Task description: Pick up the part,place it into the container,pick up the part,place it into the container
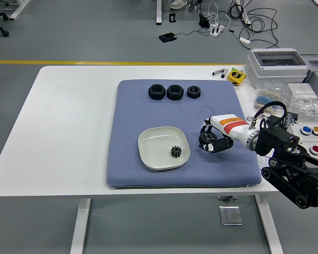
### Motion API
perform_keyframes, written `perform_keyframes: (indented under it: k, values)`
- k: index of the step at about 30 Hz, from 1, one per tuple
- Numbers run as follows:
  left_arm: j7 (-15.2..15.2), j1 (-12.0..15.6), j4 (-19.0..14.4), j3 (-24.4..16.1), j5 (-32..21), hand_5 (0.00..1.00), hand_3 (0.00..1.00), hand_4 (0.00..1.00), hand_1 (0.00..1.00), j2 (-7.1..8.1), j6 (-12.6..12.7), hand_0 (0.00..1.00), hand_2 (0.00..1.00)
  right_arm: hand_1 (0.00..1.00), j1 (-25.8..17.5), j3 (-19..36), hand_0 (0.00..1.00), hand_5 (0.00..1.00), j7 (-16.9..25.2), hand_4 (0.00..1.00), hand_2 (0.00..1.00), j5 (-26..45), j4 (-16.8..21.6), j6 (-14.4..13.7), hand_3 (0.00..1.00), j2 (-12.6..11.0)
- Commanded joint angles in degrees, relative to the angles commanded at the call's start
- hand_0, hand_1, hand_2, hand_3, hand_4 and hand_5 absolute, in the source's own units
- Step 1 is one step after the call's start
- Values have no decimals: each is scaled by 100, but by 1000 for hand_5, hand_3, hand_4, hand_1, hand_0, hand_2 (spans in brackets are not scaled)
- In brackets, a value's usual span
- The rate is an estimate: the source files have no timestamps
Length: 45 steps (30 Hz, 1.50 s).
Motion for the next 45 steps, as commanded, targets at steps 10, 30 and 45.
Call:
perform_keyframes:
  k: [10,30,45]
  values:
    - [-8,-5,6,-1,-16,591,589,609,614,0,6,708,721,40,235,-179,2,119,-177,276,151,-208,979,-14,257,164]
    - [-1,-78,-18,-17,84,593,588,611,615,47,3,709,718,227,923,-747,57,271,-567,629,498,-201,-407,587,849,1384]
    - [58,-3,-17,-143,280,599,591,615,618,41,10,711,717,239,899,-683,79,508,-445,998,631,132,-538,609,998,1431]
